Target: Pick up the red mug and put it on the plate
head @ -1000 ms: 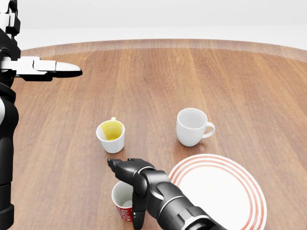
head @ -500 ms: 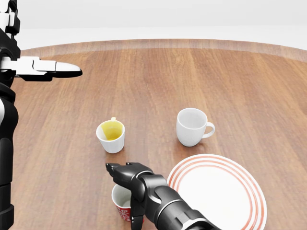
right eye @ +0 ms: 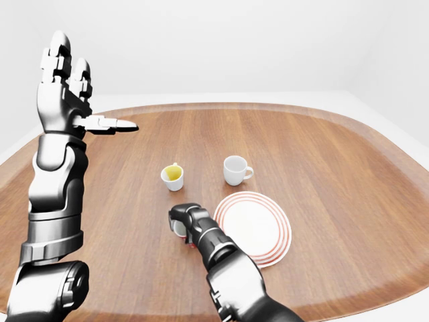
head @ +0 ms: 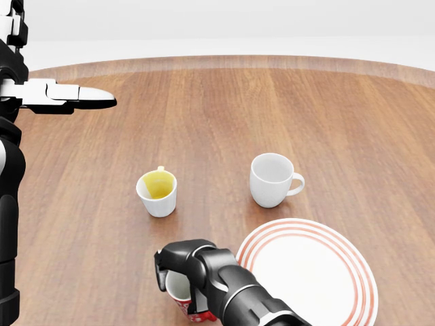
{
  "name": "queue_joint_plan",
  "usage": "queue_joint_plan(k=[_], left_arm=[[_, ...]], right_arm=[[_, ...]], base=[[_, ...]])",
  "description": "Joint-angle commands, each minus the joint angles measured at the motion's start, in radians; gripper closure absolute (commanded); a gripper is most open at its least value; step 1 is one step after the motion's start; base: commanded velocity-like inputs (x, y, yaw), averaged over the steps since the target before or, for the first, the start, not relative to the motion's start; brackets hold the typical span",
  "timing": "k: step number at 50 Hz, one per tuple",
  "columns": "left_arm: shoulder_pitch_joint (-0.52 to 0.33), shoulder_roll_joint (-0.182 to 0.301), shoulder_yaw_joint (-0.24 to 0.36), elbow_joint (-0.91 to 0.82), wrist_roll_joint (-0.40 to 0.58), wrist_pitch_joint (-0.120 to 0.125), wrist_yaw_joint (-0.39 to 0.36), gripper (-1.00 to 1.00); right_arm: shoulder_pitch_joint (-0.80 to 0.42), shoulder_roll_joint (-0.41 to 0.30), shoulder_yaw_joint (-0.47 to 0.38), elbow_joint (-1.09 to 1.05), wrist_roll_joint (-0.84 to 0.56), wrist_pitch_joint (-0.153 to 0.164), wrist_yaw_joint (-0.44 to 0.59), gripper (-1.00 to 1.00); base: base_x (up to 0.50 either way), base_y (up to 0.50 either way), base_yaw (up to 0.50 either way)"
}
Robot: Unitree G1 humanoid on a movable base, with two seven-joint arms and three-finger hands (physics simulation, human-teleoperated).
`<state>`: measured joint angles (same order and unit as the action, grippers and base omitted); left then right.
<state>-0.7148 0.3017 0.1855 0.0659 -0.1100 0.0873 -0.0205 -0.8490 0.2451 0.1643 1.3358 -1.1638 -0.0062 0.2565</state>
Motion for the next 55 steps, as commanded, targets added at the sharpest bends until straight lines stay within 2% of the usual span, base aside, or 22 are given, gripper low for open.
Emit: queue_joint_plan(k=[1,16,27,55], left_arm=[[-0.002,0.001,0.001,0.002,0.001,0.000,-0.001,-1.00],[-0.003,0.001,0.000,-0.007,0.001,0.000,0.000,-1.00],[-0.005,-0.003,-0.004,-0.009,0.006,0.000,0.000,-1.00],[-0.016,-0.012,-0.012,-0.024,0.020,0.000,-0.003,-1.00]], right_arm=[[-0.004,-0.002,0.003,-0.001,0.070,0.023,-0.058,1.00],[-0.105,-0.060,-0.022,-0.047,0.123,0.046,-0.006,1.00],[-0.152,-0.106,-0.037,-0.090,0.182,0.053,0.024,1.00],[-0.116,-0.219,-0.072,-0.145,0.328,0.006,0.012,1.00]], base=[[0.00,0.00,0.00],[0.00,0.00,0.00],[0.00,0.00,0.00],[0.00,0.00,0.00]])
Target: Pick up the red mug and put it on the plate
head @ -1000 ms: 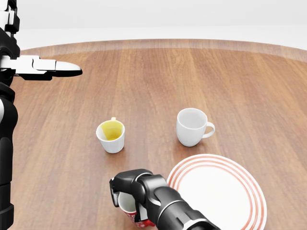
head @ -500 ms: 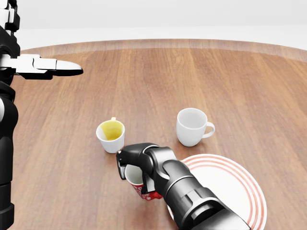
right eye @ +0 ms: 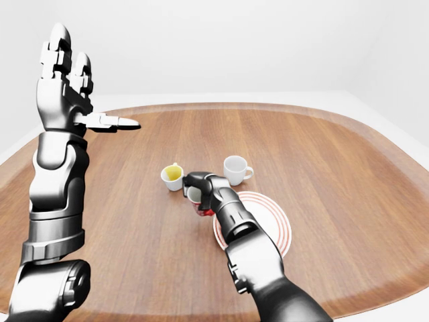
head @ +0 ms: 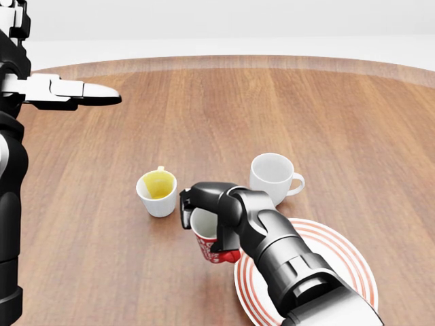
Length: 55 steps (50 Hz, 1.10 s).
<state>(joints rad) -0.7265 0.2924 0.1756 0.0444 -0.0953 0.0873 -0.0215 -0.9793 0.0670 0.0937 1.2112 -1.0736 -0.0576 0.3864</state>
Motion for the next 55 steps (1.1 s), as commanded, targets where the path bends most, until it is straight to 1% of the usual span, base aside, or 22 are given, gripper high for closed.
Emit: queue_joint_plan(k=[1,8,17,27,35,43,49,50,55], left_arm=[[-0.004,-0.002,-0.002,-0.003,0.006,0.000,-0.002,-1.00],[-0.005,-0.004,-0.003,-0.001,0.007,0.000,-0.002,-1.00],[-0.008,-0.002,-0.001,-0.004,0.007,0.000,-0.003,-1.00],[-0.008,-0.002,-0.002,-0.011,0.008,0.000,-0.002,-1.00],[-0.006,-0.004,-0.003,-0.012,0.010,0.000,-0.002,-1.00],[-0.007,-0.005,-0.003,-0.017,0.011,0.000,-0.002,-1.00],[-0.006,-0.009,-0.006,-0.019,0.013,0.000,0.000,-1.00],[-0.004,-0.011,-0.010,-0.018,0.015,0.000,0.000,-1.00],[-0.006,-0.009,-0.005,-0.021,0.015,0.000,-0.001,-1.00]], right_arm=[[0.016,-0.046,-0.001,-0.024,0.240,0.058,-0.117,1.00],[0.037,-0.071,-0.003,-0.047,0.250,0.063,-0.110,1.00],[0.059,-0.099,-0.008,-0.107,0.260,0.088,-0.088,1.00],[0.087,-0.126,-0.012,-0.134,0.255,0.100,-0.079,1.00],[0.103,-0.149,-0.018,-0.137,0.253,0.098,-0.080,1.00],[0.133,-0.174,-0.027,-0.136,0.257,0.086,-0.089,1.00],[0.153,-0.193,-0.036,-0.156,0.269,0.086,-0.084,1.00],[0.159,-0.199,-0.038,-0.152,0.271,0.080,-0.088,1.00],[0.173,-0.219,-0.045,-0.145,0.280,0.071,-0.095,1.00]], base=[[0.00,0.00,0.00],[0.00,0.00,0.00],[0.00,0.00,0.00],[0.00,0.00,0.00],[0.00,0.00,0.00],[0.00,0.00,0.00],[0.00,0.00,0.00],[0.00,0.00,0.00],[0.00,0.00,0.00]])
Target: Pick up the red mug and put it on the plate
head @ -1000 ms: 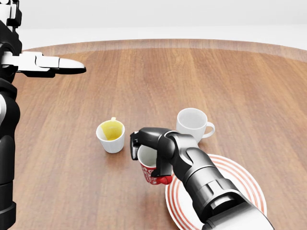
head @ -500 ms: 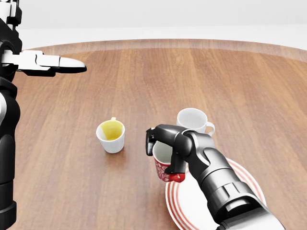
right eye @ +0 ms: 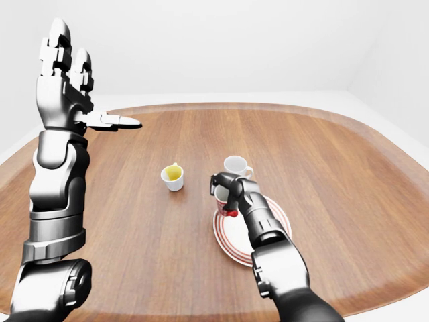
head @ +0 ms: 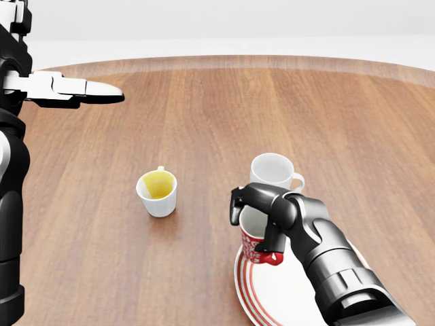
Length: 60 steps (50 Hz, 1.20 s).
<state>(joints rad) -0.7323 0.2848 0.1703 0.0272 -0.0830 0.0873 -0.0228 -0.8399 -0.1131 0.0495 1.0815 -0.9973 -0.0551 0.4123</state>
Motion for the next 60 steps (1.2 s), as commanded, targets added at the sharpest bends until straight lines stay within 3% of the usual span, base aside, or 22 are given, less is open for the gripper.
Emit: queue_joint_plan(k=[1,23,40,60], left_arm=[[0.000,-0.001,0.000,-0.003,0.003,0.000,0.000,-1.00],[-0.006,-0.002,-0.002,-0.006,0.009,0.000,-0.002,-1.00],[-0.009,-0.006,-0.005,-0.018,0.013,0.000,-0.003,-1.00],[-0.008,-0.005,-0.004,-0.024,0.013,0.000,-0.002,-1.00]], right_arm=[[0.035,-0.041,-0.002,-0.016,0.206,0.068,-0.121,1.00],[0.096,-0.101,-0.025,-0.055,0.237,0.065,-0.117,1.00],[0.171,-0.152,-0.050,-0.064,0.266,0.037,-0.136,1.00],[0.192,-0.157,-0.050,-0.057,0.273,0.033,-0.145,1.00]], base=[[0.00,0.00,0.00],[0.00,0.00,0.00],[0.00,0.00,0.00],[0.00,0.00,0.00]])
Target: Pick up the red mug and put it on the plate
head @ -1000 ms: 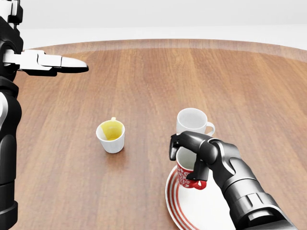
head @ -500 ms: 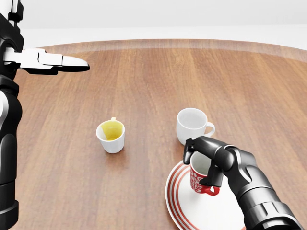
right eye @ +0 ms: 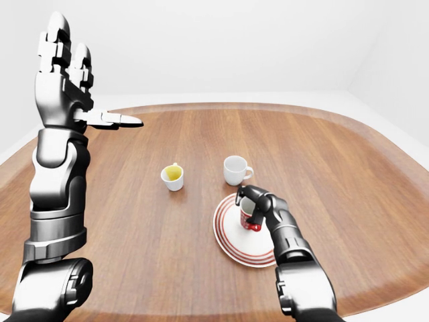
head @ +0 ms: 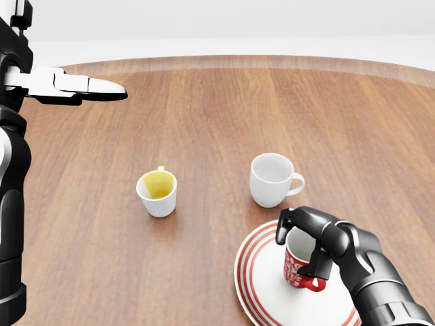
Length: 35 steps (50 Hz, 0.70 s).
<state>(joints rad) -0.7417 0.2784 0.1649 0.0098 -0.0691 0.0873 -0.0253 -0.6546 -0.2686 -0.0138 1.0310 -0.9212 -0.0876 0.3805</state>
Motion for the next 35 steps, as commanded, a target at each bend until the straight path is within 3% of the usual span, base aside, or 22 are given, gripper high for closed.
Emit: queue_joint_plan(k=[1,13,14,15,35], left_arm=[[0.002,0.001,0.002,-0.009,-0.002,0.000,0.000,-1.00],[0.004,0.001,0.001,-0.016,-0.001,0.000,-0.001,-1.00],[0.005,0.000,0.000,-0.015,0.000,0.000,-0.001,-1.00],[0.005,0.000,0.000,-0.016,0.000,0.000,-0.001,-1.00],[-0.002,0.003,0.002,-0.015,0.000,0.000,-0.001,-1.00]], right_arm=[[0.004,0.001,0.015,0.001,0.196,0.063,-0.117,1.00],[-0.015,0.009,0.021,0.029,0.199,0.051,-0.129,0.96],[-0.015,0.008,0.020,0.028,0.199,0.050,-0.128,-0.25],[-0.015,0.007,0.020,0.029,0.199,0.050,-0.128,-1.00],[-0.014,0.004,0.019,0.031,0.200,0.052,-0.131,-1.00]], base=[[0.00,0.00,0.00],[0.00,0.00,0.00],[0.00,0.00,0.00],[0.00,0.00,0.00],[0.00,0.00,0.00]])
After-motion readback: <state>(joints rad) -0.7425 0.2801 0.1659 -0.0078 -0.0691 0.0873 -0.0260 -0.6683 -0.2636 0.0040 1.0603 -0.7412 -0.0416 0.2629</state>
